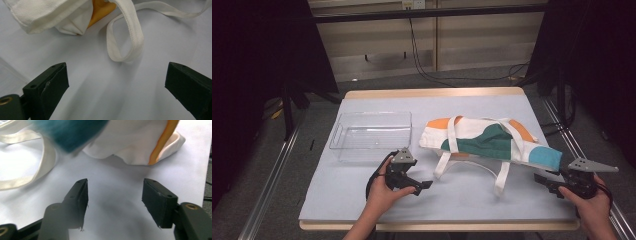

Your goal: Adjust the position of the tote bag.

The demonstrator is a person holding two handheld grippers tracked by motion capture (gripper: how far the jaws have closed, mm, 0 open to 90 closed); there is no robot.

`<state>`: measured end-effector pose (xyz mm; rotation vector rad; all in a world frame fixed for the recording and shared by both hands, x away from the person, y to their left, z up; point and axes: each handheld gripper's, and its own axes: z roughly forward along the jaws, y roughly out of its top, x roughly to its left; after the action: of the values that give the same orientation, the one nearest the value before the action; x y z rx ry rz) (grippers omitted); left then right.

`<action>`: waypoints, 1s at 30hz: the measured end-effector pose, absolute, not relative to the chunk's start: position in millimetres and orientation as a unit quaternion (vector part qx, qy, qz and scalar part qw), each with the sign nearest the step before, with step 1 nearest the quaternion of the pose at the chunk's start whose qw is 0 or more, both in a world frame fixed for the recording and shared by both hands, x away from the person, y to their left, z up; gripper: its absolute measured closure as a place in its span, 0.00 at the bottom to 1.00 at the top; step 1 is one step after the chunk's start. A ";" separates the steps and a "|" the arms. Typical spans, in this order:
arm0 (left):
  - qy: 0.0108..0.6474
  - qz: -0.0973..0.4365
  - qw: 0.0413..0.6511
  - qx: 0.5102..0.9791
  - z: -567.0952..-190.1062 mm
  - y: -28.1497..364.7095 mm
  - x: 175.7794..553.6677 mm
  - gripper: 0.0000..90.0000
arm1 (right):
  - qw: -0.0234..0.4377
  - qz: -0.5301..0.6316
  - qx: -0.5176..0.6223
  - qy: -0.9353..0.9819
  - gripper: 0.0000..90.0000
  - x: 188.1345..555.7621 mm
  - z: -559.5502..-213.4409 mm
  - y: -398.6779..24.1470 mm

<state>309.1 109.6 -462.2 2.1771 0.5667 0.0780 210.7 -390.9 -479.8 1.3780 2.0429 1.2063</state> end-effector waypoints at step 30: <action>0.222 0.032 0.450 0.865 -440.8 97.5 320.0 0.06 | 0.166 0.433 0.419 0.781 0.50 189.5 -476.6 -344.0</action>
<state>320.0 97.5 -440.8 2.1377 0.5485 0.0784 189.5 -344.0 -476.6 1.1923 2.2245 1.2321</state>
